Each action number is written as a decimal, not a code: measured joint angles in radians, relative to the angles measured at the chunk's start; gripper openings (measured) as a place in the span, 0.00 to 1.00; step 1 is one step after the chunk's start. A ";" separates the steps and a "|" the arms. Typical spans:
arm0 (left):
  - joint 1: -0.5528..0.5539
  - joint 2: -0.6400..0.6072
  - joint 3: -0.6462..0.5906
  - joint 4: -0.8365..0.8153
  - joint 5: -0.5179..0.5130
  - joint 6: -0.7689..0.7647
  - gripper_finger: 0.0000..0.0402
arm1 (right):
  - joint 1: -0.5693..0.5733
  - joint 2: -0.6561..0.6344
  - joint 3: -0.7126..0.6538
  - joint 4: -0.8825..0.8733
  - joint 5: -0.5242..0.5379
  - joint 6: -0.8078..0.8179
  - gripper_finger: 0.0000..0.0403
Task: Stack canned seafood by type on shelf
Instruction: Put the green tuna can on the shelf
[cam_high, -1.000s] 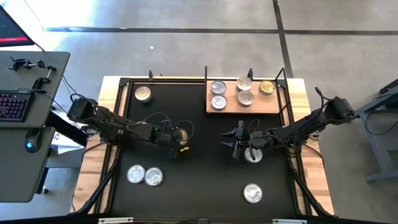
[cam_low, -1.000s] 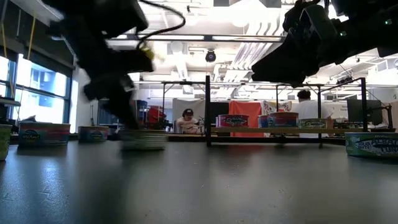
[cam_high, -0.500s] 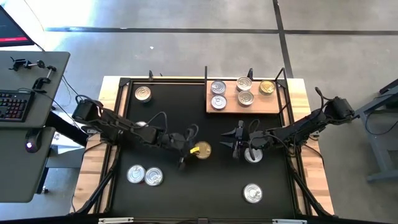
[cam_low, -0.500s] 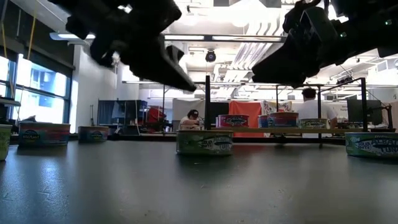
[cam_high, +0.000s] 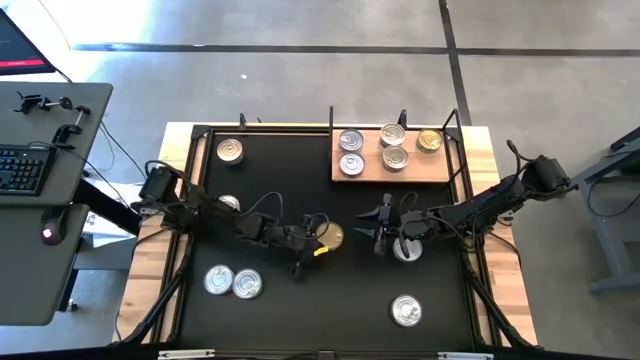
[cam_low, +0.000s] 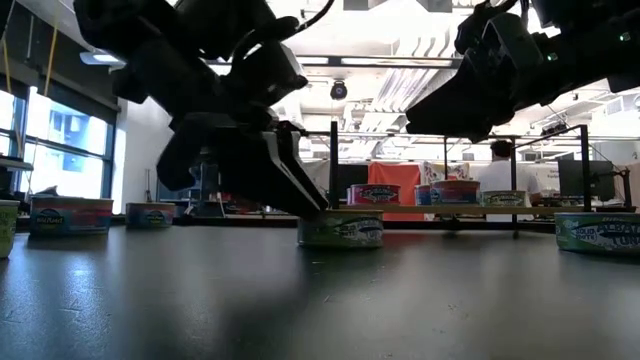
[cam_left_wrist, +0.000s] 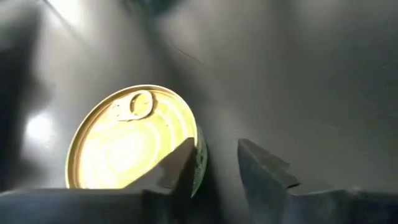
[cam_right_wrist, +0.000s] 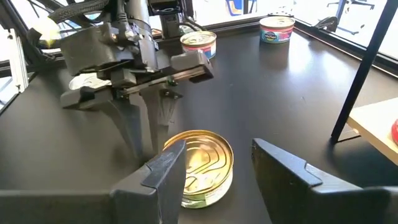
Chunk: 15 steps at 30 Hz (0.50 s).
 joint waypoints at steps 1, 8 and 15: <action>0.000 0.000 0.000 0.003 -0.008 0.005 0.23 | 0.000 0.000 0.000 0.000 -0.009 -0.009 0.43; -0.009 -0.036 -0.007 0.028 -0.004 -0.015 0.01 | 0.000 0.000 0.000 0.011 -0.072 -0.050 0.43; -0.030 -0.057 -0.006 0.052 -0.009 0.109 0.16 | 0.000 0.000 0.000 0.012 -0.073 -0.042 0.43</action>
